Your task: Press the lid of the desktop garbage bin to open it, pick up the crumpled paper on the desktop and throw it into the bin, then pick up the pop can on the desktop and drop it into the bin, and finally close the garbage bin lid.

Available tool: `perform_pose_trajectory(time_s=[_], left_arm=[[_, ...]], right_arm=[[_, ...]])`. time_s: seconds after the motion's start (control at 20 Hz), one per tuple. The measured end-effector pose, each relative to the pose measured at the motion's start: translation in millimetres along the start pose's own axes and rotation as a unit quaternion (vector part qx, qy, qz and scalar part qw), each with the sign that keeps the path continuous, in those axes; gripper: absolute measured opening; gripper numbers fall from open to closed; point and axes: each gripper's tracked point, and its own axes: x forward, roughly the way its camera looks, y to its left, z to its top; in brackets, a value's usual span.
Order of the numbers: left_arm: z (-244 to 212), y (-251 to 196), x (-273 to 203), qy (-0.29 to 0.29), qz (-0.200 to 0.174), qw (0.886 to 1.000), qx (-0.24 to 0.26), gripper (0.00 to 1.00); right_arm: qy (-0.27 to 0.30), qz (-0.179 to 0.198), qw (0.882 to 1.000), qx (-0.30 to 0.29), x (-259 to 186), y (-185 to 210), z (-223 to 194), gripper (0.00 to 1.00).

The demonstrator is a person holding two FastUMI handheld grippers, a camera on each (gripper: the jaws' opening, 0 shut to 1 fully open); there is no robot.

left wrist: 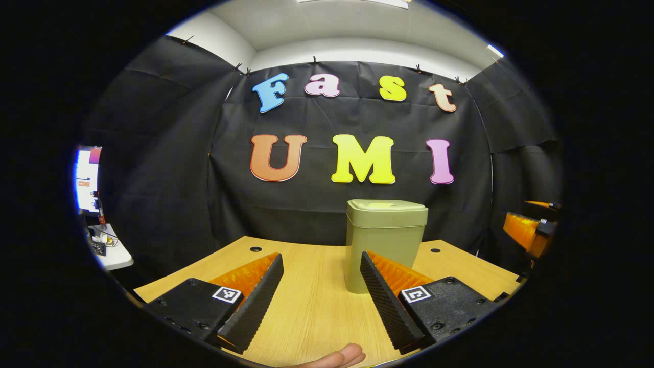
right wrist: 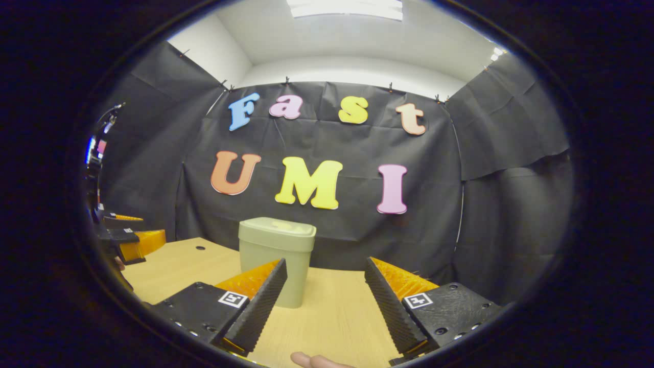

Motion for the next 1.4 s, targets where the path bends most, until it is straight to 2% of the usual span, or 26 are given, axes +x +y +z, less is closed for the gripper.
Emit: perform_pose_trajectory(time_s=[0.15,0.2,0.25,0.45,0.5,0.55,0.6,0.7,0.75,0.8,0.9,1.05,1.1,1.15,1.4], left_arm=[[0,-4,-6,-0.008,0.019,0.999,0.026,0.97],[-1,-9,-6,-0.008,0.022,0.999,0.033,1.00],[-3,-14,-7,-0.006,0.021,0.999,0.036,0.98],[-2,-27,-14,-0.011,0.021,0.999,0.039,0.98],[-4,-27,-13,-0.013,0.020,0.999,0.038,0.98],[-7,-27,-11,-0.008,0.021,0.999,0.033,1.00],[-13,-28,-9,-0.002,0.019,0.999,0.030,0.97],[-19,-29,-6,0.010,0.018,0.999,0.028,0.98],[-22,-28,-4,0.015,0.020,0.999,0.029,0.98],[-26,-26,-5,0.019,0.023,0.999,0.029,0.98],[-27,-25,-3,0.021,0.024,0.999,0.028,0.98],[-26,-21,-2,0.020,0.029,0.999,0.027,0.98],[-25,-20,-2,0.019,0.030,0.999,0.028,0.98],[-25,-20,-2,0.018,0.031,0.999,0.027,0.98],[-25,-19,-4,0.013,0.037,0.999,0.026,0.98]], right_arm=[[0.000,0.025,1.000,-0.002,-6,5,-14,0.95],[0.004,0.028,1.000,0.000,-5,4,-21,0.95],[0.012,0.033,0.999,0.000,-3,4,-29,0.95],[0.024,0.045,0.999,0.012,2,4,-42,0.98],[0.025,0.046,0.999,0.013,3,4,-42,0.95],[0.020,0.044,0.999,0.015,3,2,-39,0.98],[0.014,0.041,0.999,0.016,2,0,-37,0.98],[0.008,0.040,0.999,0.015,2,1,-38,0.95],[0.009,0.038,0.999,0.014,2,1,-39,0.98],[0.010,0.037,0.999,0.016,2,1,-41,0.95],[0.014,0.049,0.999,0.018,2,11,-43,0.98],[0.021,0.070,0.997,0.016,2,25,-49,0.95],[0.026,0.069,0.997,0.011,2,26,-54,0.98],[0.029,0.069,0.997,0.006,2,27,-56,0.95],[0.026,0.071,0.997,0.010,2,33,-56,0.95]])
